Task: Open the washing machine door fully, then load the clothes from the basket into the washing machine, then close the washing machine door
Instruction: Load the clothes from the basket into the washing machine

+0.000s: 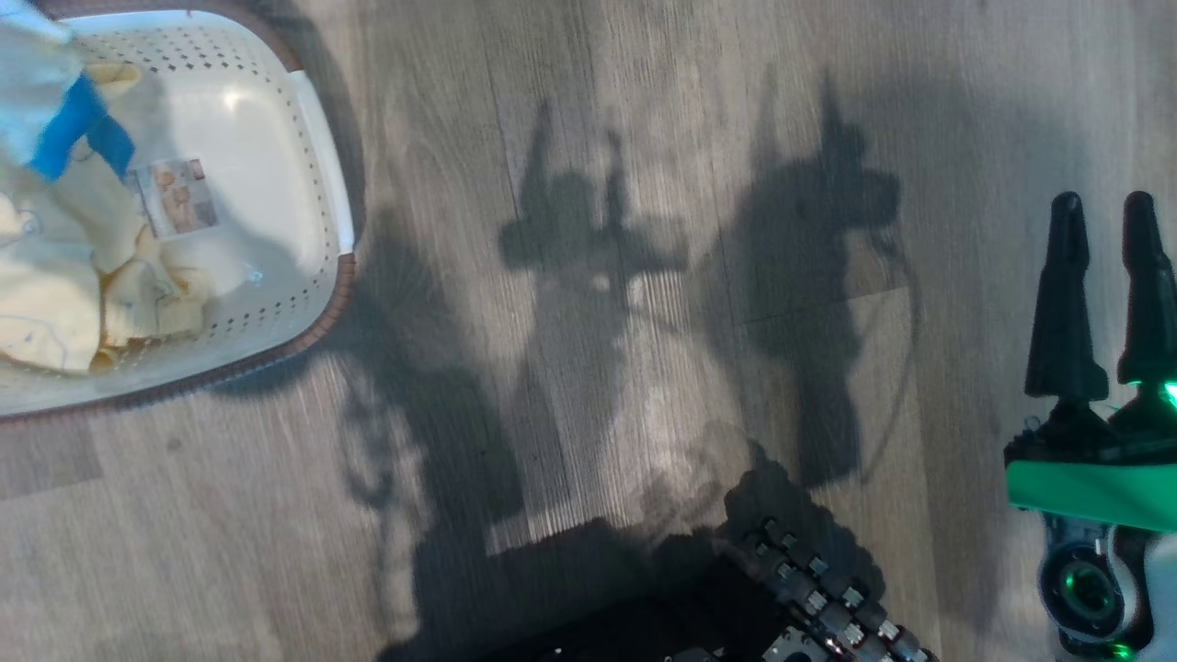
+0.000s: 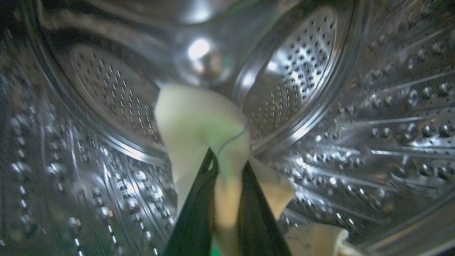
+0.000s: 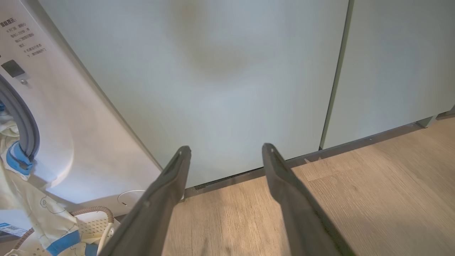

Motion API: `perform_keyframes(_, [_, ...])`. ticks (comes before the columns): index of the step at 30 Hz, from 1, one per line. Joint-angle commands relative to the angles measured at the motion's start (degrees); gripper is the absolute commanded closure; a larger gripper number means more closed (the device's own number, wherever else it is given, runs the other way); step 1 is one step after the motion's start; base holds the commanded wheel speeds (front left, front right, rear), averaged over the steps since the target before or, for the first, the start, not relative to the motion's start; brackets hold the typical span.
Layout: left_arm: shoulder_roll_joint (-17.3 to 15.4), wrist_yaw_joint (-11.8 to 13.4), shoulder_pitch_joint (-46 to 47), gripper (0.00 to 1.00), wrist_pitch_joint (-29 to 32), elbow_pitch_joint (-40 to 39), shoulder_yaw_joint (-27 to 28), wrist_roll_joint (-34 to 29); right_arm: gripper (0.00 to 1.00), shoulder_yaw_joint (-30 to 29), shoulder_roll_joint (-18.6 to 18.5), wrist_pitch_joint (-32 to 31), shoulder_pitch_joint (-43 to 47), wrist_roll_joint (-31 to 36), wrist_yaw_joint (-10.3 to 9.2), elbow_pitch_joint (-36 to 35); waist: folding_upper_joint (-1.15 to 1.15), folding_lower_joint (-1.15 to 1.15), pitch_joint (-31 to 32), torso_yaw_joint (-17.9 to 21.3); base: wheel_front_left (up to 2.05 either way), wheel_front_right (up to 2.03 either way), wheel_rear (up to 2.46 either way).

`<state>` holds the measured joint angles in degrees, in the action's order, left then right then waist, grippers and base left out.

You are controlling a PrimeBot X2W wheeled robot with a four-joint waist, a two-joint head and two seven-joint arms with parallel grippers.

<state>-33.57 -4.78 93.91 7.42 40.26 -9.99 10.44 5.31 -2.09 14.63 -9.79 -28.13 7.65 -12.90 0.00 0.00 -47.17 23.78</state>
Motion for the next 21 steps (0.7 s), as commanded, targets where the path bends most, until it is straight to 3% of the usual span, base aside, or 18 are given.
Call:
perform_keyframes(1, [-3.08, 0.39, 2.96, 1.00, -2.32, -2.05, -0.13, -1.40, 0.00, 0.91, -0.79, 0.37, 0.81, -0.35, -0.16, -1.38, 0.00, 0.00, -0.19, 0.30, 0.00, 0.00, 0.00])
perform_keyframes(6, [-4.16, 2.26, 7.02, 1.00, -13.86, -1.21, -3.06, -6.36, 0.00, 1.10, -0.79, 0.37, 0.54, -1.02, -0.16, -1.24, 0.00, 0.00, -0.84, 0.92, 0.00, 0.00, 0.00])
perform_keyframes(10, [-3.22, 2.65, 6.82, 1.00, -12.55, 5.33, -2.87, -5.26, 0.00, 1.34, -0.79, 0.37, 0.25, -1.47, -0.16, -1.08, 0.00, 0.00, -1.04, 0.69, 0.00, 0.00, 0.00])
perform_keyframes(21, [0.65, 0.45, 5.17, 1.00, -6.90, 15.75, -1.12, 0.97, 0.00, 1.12, -0.79, 0.37, -0.63, -1.12, -0.16, -0.65, 0.00, 0.00, -0.70, -0.91, 0.00, 0.00, 0.00])
